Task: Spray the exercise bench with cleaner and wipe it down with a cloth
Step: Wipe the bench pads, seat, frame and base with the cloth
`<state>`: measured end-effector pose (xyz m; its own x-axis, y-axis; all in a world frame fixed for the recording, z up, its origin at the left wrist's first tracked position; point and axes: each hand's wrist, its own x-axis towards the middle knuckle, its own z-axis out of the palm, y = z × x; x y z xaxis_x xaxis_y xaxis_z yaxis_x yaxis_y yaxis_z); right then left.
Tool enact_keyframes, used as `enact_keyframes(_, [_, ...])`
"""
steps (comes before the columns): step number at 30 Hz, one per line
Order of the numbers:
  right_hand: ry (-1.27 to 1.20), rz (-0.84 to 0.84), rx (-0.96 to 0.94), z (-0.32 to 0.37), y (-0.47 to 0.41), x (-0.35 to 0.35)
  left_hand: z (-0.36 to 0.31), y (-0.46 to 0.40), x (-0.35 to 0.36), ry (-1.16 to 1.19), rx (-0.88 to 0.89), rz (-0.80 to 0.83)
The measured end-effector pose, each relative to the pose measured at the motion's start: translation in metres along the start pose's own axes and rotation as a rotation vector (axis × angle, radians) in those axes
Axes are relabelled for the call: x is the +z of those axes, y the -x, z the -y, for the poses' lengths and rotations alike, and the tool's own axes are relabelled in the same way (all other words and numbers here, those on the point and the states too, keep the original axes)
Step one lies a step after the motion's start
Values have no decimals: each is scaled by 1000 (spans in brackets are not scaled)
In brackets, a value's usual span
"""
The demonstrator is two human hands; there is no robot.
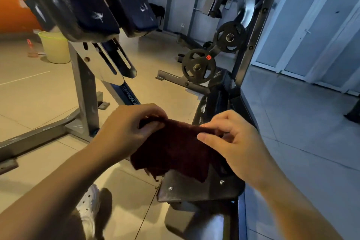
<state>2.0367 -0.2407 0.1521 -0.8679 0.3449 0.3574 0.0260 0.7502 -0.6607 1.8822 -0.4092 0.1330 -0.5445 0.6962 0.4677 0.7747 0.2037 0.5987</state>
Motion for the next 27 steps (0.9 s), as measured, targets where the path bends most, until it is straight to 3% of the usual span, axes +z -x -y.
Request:
enact_keyframes(3, [161, -27, -77, -1, -18, 22, 27, -18, 2, -383, -21, -32])
enact_keyframes(5, [222, -84, -104, -1, -28, 36, 35, -30, 8, -454, -77, -60])
enact_keyframes(9, [271, -279, -103, -5, -39, 47, 31, -57, 34, -311, -141, -241])
enact_keyframes(12, [258, -323, -34, -12, -39, 42, 21, -89, 65, -64, -38, -297])
enact_keyframes(15, [170, -354, 48, -26, -36, 28, 2, -107, 103, 283, 20, -243])
enact_keyframes(18, [59, -454, 233, -51, -35, 16, -7, -100, 128, 509, -130, -214])
enact_keyframes(20, [-6, -440, 359, -66, -37, 18, 0, -93, 133, 538, -189, -101])
enact_keyframes(23, [-63, -324, 489, -77, -45, 34, 12, -93, 137, 478, -76, 202])
enact_keyframes(27, [-53, -310, 497, -80, -51, 42, 17, -133, 136, 446, 23, 308])
